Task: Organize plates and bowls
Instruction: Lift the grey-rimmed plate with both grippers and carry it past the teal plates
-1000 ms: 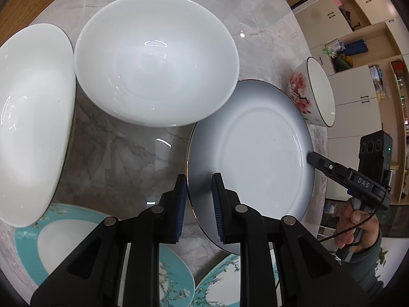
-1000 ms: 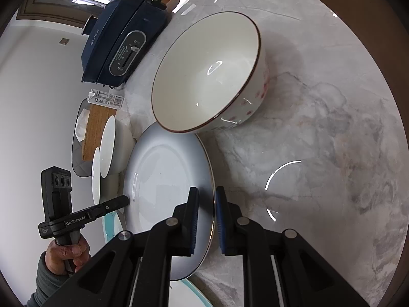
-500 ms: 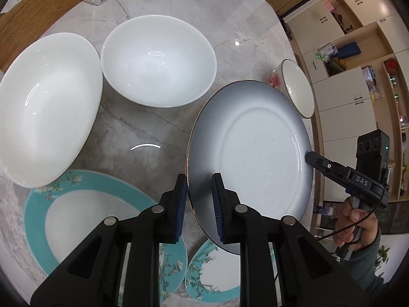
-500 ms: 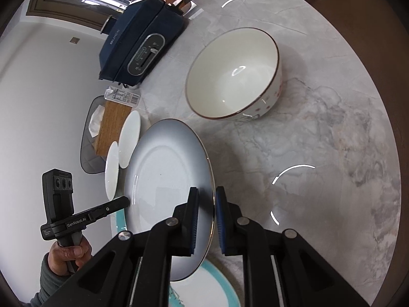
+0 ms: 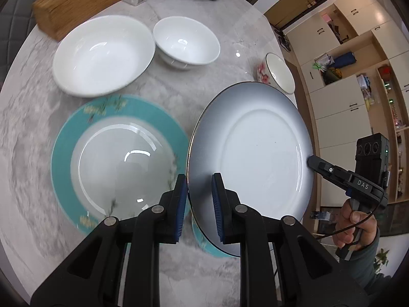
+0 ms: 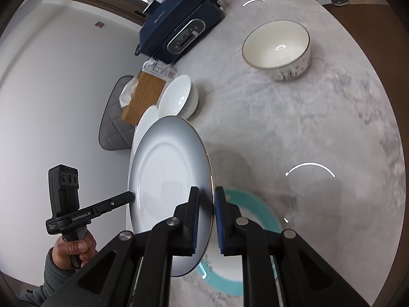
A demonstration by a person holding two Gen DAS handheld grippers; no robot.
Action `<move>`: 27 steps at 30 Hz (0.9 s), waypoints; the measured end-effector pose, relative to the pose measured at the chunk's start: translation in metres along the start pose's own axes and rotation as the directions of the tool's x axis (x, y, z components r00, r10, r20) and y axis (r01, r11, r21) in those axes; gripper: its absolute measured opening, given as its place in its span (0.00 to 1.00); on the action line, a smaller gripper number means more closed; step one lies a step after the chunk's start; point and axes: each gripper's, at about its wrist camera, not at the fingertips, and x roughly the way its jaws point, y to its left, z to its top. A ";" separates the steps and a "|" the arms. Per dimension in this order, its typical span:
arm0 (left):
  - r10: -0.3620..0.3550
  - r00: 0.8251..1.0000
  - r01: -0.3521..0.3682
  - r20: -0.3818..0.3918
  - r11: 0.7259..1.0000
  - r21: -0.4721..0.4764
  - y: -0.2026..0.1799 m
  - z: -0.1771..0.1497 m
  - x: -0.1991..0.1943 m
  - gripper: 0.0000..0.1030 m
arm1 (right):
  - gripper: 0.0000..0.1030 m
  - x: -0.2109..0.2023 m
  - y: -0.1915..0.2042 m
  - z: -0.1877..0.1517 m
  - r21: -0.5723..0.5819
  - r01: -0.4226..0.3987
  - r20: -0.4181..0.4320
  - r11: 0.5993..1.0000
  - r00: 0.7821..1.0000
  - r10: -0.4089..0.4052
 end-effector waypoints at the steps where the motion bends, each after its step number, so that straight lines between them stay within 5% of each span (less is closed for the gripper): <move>1: -0.005 1.000 0.005 0.002 1.000 0.002 0.003 -0.011 -0.005 0.17 | 0.14 -0.003 0.005 -0.012 -0.003 0.002 -0.001 1.000 1.000 -0.002; 15: -0.053 0.999 0.052 -0.009 0.998 -0.045 0.054 -0.160 -0.047 0.16 | 0.14 -0.009 0.031 -0.167 0.047 0.029 -0.055 0.998 0.998 -0.027; 27: -0.053 0.994 0.045 -0.094 0.995 -0.088 0.104 -0.242 -0.012 0.16 | 0.14 0.019 0.015 -0.243 0.084 0.082 -0.114 0.993 0.991 -0.072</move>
